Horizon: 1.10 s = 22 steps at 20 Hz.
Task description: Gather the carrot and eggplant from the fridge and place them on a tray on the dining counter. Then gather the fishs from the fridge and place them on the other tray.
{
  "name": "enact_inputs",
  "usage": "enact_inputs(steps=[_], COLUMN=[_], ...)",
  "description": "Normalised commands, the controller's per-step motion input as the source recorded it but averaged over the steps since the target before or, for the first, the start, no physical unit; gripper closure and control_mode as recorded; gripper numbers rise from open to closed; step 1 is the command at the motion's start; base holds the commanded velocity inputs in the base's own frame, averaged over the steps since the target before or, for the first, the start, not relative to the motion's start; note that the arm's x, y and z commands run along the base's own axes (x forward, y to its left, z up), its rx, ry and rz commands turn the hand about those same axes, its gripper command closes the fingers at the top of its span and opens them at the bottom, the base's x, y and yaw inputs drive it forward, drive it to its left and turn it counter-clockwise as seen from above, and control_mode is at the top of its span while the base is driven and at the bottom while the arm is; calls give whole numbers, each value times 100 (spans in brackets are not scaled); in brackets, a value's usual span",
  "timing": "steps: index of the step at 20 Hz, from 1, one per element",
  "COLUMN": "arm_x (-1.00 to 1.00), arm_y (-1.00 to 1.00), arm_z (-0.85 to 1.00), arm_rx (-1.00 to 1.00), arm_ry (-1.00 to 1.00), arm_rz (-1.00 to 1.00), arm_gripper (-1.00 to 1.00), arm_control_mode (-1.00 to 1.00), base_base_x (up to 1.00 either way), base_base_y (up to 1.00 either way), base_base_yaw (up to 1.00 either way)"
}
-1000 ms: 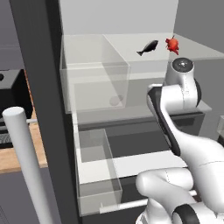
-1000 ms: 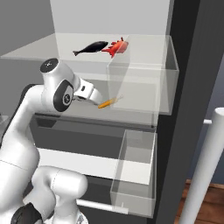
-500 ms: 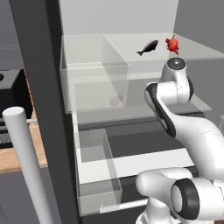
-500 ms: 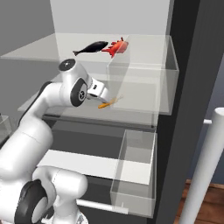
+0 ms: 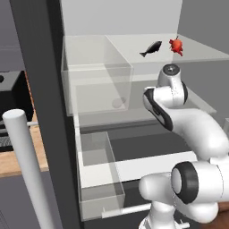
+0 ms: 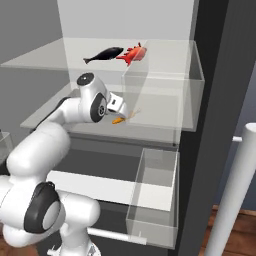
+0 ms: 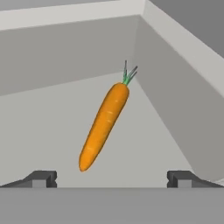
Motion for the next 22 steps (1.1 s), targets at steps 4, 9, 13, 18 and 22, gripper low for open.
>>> enact_inputs(steps=[4, 9, 13, 18, 22], arm_x=[41, 35, 34, 40, 40], arm_y=[-8, -15, -15, -5, 0], arm_z=[-24, -14, -11, -14, -15], arm_rx=[0, 1, 2, 2, 1], arm_ry=[0, 1, 2, 1, 1], arm_rz=[0, 1, 1, 0, 0], arm_gripper=[-100, -100, -100, -100, -100], arm_control_mode=[-100, -100, -100, -100, -100], base_base_x=[0, 0, 0, 0, 0], base_base_y=[0, 0, 0, 0, 0], base_base_yaw=[0, 0, 0, 0, 0])
